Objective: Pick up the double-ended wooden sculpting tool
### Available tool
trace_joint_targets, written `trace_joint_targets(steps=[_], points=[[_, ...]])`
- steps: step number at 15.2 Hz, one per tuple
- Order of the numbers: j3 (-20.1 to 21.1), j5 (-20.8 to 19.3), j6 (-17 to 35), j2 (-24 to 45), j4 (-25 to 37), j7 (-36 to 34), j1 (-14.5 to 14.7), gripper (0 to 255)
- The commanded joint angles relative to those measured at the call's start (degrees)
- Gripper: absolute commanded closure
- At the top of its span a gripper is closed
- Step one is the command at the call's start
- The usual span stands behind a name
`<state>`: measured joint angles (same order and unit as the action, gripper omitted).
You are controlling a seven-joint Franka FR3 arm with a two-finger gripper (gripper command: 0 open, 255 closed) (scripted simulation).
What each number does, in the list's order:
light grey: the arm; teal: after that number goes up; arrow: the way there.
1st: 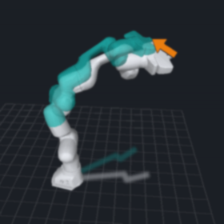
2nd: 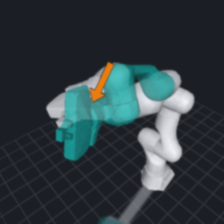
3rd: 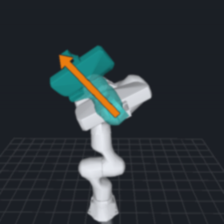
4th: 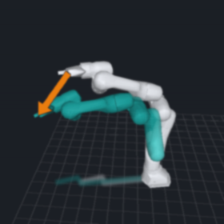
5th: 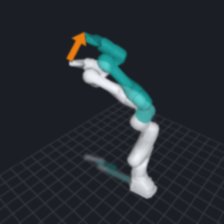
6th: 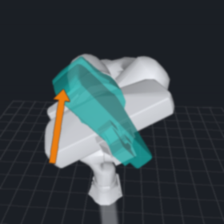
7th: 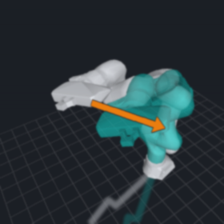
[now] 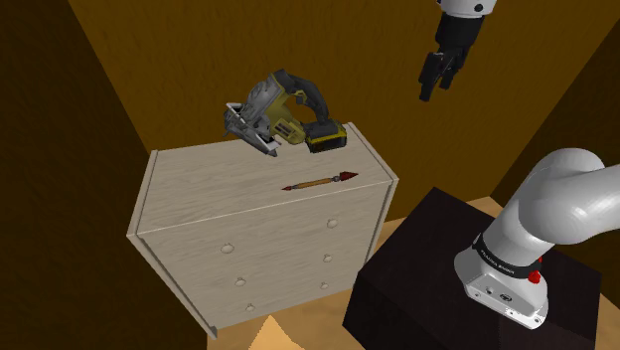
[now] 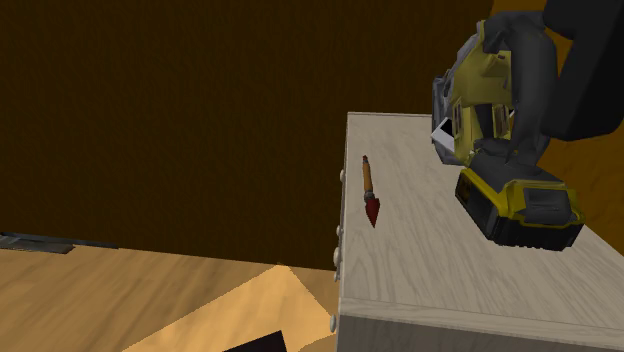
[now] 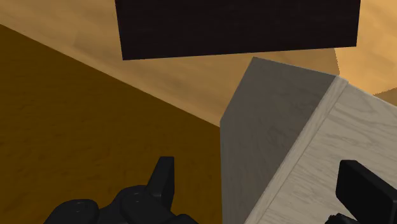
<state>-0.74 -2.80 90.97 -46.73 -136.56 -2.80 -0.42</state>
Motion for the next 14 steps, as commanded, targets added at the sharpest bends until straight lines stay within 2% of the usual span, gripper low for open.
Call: trace_joint_targets(steps=[1,14], points=[[0.0,0.0,0.0,0.0,0.0,0.0,0.0,0],[2.6,4.3,16.5,17.5,1.6,18.9,13.5,0]])
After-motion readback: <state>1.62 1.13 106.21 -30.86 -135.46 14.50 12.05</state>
